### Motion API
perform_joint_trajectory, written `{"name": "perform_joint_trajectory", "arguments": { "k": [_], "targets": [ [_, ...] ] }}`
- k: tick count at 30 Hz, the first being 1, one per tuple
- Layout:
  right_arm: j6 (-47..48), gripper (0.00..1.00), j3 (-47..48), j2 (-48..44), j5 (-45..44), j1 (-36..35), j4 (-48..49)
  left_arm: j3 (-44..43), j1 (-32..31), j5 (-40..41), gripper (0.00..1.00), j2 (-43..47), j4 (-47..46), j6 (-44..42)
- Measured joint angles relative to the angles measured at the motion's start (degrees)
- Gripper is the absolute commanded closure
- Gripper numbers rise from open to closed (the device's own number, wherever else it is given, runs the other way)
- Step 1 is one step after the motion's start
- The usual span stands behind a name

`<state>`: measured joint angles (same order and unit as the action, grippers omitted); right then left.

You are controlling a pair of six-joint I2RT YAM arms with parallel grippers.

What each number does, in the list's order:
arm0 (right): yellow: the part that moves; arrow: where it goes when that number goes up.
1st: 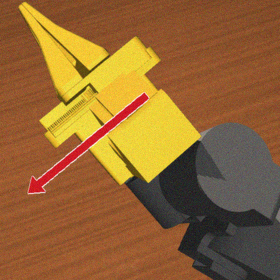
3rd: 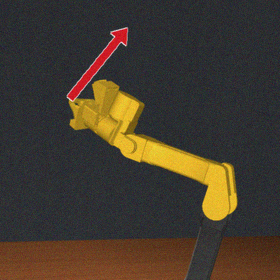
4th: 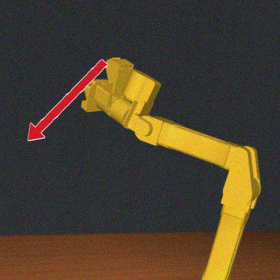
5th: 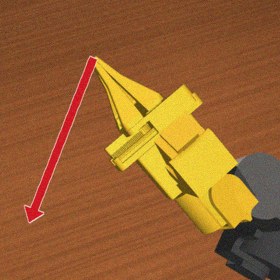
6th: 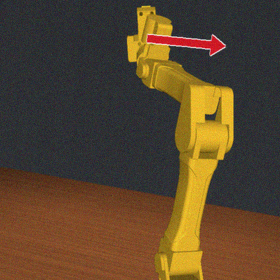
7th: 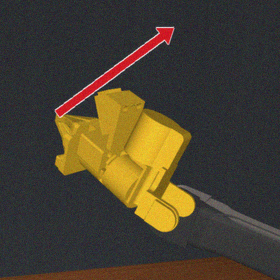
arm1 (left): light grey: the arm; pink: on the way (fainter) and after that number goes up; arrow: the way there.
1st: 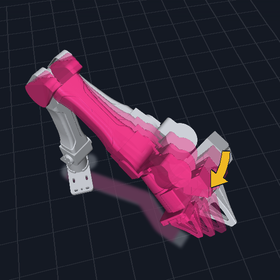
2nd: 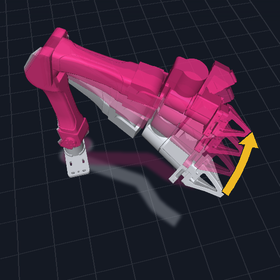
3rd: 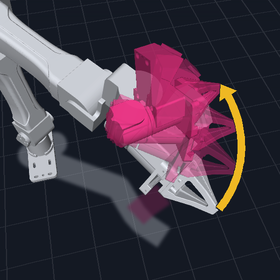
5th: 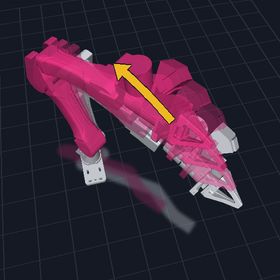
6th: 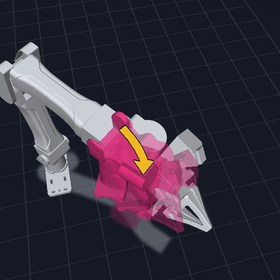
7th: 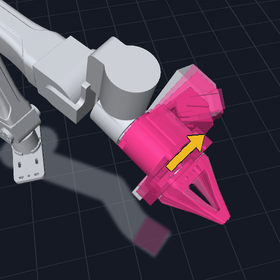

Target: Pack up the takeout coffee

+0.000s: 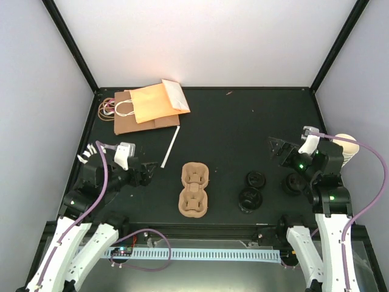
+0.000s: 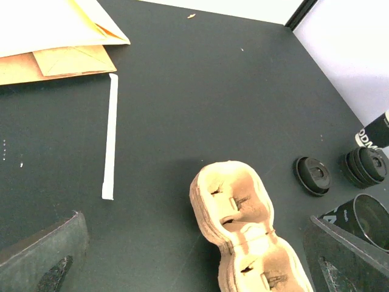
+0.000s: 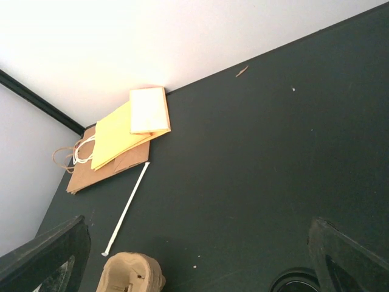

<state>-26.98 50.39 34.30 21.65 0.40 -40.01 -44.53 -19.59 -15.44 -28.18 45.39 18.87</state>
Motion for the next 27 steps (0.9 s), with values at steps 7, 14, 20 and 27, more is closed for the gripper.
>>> {"name": "perform_joint_trajectory", "arguments": {
  "k": [7,14,20,27],
  "targets": [
    [0.0,0.0,-3.1,-2.1,-0.9,0.0,1.4,0.0,0.0,0.2,0.01,-0.4,0.0,0.5],
    [-0.1,0.0,-11.6,-0.8,0.2,0.0,4.4,0.0,0.0,-0.2,0.01,-6.9,-1.9,2.2],
    [0.1,0.0,-13.3,-0.5,0.9,0.0,9.2,-2.5,0.0,0.0,0.01,-18.6,-6.1,4.5],
    [-0.2,0.0,-13.4,1.8,2.7,0.0,12.3,-14.5,0.0,4.1,0.02,-36.7,-9.9,6.1]
  ]
}}
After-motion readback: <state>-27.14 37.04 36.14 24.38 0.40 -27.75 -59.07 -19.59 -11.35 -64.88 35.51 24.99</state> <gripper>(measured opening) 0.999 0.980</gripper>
